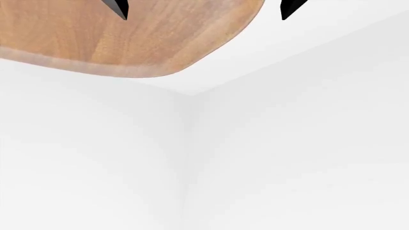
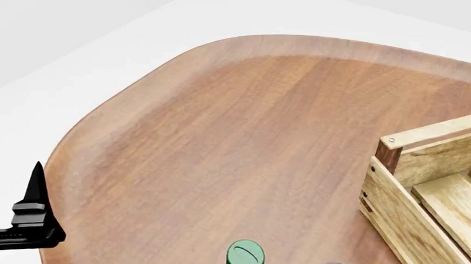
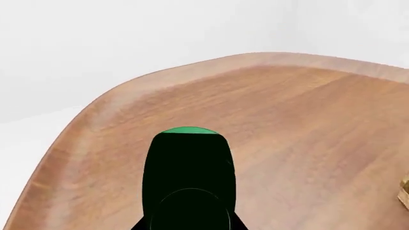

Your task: Pick up the salad dressing and put it in the tray.

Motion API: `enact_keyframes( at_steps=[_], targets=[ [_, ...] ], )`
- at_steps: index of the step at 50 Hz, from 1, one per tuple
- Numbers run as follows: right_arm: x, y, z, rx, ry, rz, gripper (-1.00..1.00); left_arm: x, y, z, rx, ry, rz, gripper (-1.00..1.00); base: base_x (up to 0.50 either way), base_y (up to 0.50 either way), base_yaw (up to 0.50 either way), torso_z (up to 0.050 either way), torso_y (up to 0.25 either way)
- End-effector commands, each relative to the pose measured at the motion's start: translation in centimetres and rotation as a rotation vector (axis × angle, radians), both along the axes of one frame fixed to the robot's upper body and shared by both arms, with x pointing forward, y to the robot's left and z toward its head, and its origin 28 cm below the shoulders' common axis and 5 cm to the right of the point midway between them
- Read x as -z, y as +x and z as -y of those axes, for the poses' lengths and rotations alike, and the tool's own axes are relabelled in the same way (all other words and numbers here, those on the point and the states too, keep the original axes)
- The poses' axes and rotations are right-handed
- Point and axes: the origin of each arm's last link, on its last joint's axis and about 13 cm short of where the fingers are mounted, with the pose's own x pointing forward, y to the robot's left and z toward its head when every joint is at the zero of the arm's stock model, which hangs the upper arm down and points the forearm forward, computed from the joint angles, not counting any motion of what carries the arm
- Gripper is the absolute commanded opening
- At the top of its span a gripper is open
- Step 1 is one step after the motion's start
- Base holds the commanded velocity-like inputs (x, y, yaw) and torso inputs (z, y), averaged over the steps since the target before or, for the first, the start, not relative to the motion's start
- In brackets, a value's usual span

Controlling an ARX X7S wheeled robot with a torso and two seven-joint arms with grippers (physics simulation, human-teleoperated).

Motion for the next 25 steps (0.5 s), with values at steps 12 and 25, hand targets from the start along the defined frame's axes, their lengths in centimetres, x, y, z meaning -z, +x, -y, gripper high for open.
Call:
enact_keyframes(
  at_steps=[12, 25],
  targets=[
    [-7.1, 0.1, 1.8, 0.116, 0.011, 0.228, -1.00, -0.1, 0.0, -0.1, -0.001, -0.007, 0.005, 1.00, 0.00, 0.00, 0.00, 0.000, 0.000],
    [-10.4, 0.5, 3.3, 0.216, 0.037, 0.307, -1.00, 0.0, -0.1, -0.2, -0.007, -0.018, 0.003, 1.00, 0.00, 0.00, 0.00, 0.000, 0.001]
  ],
)
